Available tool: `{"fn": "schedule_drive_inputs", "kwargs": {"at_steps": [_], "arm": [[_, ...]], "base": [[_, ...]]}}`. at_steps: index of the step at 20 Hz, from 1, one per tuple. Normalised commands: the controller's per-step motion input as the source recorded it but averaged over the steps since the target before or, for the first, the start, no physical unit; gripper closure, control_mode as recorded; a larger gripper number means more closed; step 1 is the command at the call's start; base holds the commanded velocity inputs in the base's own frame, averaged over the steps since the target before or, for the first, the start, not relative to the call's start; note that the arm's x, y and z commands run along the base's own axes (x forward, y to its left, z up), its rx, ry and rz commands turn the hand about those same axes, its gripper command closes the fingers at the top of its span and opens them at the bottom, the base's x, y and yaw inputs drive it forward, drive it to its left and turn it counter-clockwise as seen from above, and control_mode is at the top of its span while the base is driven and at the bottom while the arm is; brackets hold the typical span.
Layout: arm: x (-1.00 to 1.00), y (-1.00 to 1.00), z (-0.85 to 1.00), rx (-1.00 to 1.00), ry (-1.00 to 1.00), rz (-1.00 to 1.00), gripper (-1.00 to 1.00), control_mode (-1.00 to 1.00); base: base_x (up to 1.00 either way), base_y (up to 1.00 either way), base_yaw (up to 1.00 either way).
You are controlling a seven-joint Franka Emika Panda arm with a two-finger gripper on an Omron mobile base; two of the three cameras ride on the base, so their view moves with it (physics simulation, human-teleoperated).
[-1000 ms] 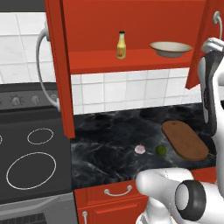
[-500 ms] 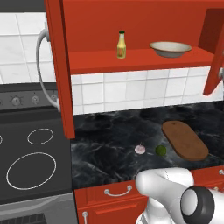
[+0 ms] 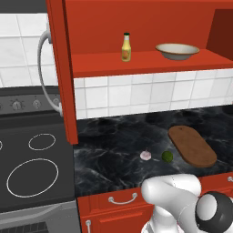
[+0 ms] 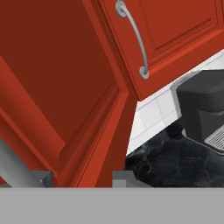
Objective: Open the cabinet. Place the bowl and condiment on the counter. Then place the lime and garlic on the cutting board.
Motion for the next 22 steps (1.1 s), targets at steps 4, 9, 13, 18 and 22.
{"fn": "schedule_drive_inputs", "kwargs": {"at_steps": [4, 9, 13, 18, 22], "arm": [[-0.32, -0.01, -0.37, -0.15, 0.0, -0.02, -1.0, -1.0], [-0.63, 0.58, -0.03, -0.23, -0.03, -0.06, -1.0, -1.0], [-0.99, 0.32, 0.0, -0.17, -0.11, 0.01, -1.0, -1.0], [-1.0, -0.07, -0.01, -0.02, -0.1, 0.39, -1.0, -1.0], [-0.91, 0.18, -0.27, -0.06, 0.0, 0.69, -1.0, -1.0]], "base": [[0.0, 0.0, 0.0], [0.0, 0.0, 0.0], [0.0, 0.0, 0.0], [0.0, 0.0, 0.0], [0.0, 0.0, 0.0]]}}
